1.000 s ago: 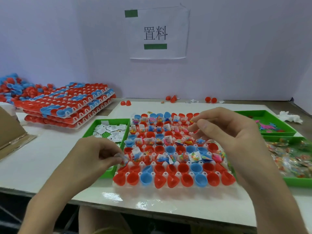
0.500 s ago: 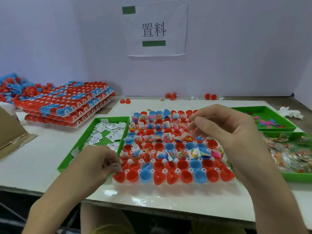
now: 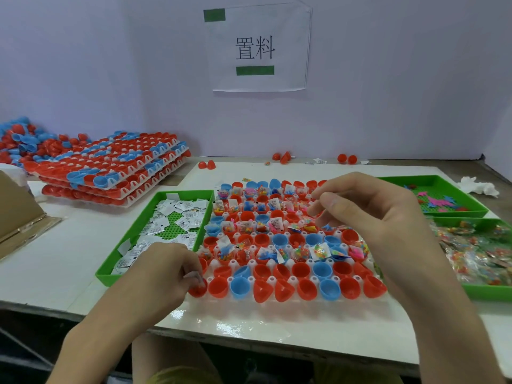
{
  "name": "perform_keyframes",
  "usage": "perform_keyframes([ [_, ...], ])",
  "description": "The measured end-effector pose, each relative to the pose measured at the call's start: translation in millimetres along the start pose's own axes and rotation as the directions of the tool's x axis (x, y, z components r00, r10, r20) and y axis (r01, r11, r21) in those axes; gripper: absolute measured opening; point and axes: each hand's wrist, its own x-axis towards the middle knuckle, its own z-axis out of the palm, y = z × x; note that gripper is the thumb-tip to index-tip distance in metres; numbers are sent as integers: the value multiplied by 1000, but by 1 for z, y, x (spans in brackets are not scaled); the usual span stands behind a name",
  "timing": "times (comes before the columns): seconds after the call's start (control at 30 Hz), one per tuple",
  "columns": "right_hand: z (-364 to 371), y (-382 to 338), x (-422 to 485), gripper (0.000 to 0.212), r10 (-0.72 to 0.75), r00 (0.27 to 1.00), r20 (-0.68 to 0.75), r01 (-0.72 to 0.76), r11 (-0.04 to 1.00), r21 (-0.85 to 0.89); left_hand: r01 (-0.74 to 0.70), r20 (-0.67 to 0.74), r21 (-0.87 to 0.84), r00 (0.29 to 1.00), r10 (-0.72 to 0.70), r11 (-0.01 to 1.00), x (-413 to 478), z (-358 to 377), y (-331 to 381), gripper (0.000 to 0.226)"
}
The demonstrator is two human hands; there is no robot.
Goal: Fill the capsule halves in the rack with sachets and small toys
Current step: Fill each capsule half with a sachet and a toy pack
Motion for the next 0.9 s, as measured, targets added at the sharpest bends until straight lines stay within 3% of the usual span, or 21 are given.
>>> perform_keyframes([
  [0.37, 1, 0, 1, 9, 30, 1000, 2, -30, 999, -15, -9, -51, -80, 999, 4, 997, -1, 2, 3, 17],
  [0.9, -3, 5, 2, 10, 20, 1000, 13, -20, 1000, -4, -32, 34, 112, 999, 28, 993, 4, 7, 1, 10],
])
